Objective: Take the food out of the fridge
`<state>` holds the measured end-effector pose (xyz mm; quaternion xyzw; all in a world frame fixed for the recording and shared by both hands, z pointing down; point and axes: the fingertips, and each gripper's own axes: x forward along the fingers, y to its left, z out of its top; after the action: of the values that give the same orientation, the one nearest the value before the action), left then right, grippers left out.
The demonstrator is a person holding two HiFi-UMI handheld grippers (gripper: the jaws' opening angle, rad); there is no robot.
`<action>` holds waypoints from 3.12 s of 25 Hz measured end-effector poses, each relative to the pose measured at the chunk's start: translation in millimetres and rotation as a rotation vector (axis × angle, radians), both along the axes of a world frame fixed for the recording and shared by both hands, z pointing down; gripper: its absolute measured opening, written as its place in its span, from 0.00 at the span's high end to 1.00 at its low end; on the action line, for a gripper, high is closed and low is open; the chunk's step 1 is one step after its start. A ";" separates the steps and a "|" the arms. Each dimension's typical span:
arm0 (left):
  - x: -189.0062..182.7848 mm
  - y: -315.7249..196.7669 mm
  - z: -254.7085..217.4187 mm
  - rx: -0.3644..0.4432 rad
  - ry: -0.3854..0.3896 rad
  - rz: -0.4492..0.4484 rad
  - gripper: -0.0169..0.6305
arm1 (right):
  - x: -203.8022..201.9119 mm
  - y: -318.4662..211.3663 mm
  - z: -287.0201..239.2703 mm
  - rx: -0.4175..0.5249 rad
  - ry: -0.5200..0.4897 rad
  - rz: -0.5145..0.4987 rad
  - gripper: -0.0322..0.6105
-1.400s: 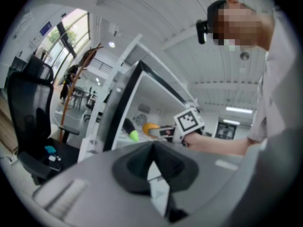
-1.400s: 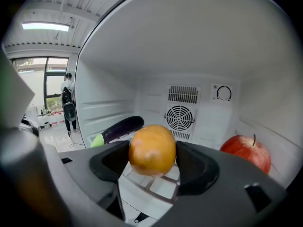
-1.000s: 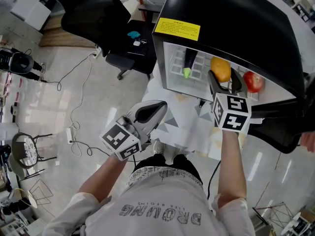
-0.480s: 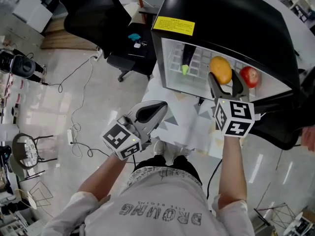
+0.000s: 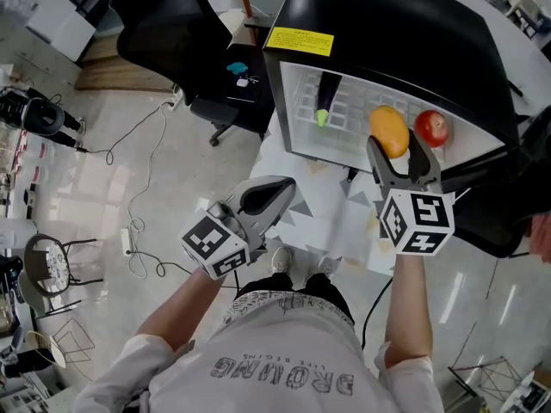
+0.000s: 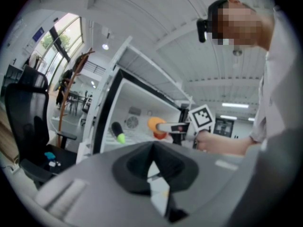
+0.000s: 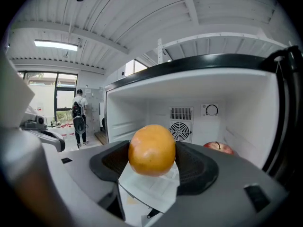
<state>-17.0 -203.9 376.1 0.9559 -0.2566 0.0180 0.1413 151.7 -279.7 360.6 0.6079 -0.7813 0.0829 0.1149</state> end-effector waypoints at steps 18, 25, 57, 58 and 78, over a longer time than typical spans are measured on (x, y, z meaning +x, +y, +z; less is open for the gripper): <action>20.8 20.3 -7.2 0.019 -0.002 0.023 0.96 | 14.9 65.3 -17.2 0.032 -0.102 -0.078 0.50; 28.1 23.6 -11.4 0.030 -0.010 0.025 0.96 | 19.5 90.1 -17.8 0.022 -0.133 -0.124 0.50; 42.1 29.3 -18.9 0.046 0.002 0.007 0.96 | 20.0 136.1 -15.2 -0.010 -0.245 -0.192 0.50; 42.3 29.4 -19.4 0.046 0.001 0.008 0.96 | 19.1 136.3 -15.2 -0.012 -0.246 -0.194 0.50; 40.4 24.2 -20.5 0.051 0.013 -0.010 0.96 | 14.6 131.3 -8.2 -0.049 -0.245 -0.214 0.50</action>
<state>23.4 -179.7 355.6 0.9580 -0.2609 0.0047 0.1188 166.3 -148.3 352.5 0.5035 -0.8476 0.1625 0.0417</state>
